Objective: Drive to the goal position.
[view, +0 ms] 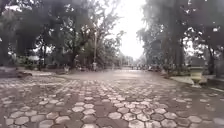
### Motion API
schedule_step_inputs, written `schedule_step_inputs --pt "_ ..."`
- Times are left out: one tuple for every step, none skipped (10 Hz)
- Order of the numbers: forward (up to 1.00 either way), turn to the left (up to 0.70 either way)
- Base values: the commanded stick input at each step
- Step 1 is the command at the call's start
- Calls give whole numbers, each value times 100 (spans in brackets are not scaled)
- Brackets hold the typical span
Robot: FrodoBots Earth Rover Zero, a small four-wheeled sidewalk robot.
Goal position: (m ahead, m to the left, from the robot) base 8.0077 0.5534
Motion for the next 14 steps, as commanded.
schedule_step_inputs --pt "70 0" --pt "70 0" --pt "70 0" --pt "70 0" --pt "70 0" --pt "70 0" --pt "70 0" --pt "70 0" --pt "70 0" --pt "70 0" --pt "70 0" --pt "70 0" --pt "70 0" --pt "70 0"
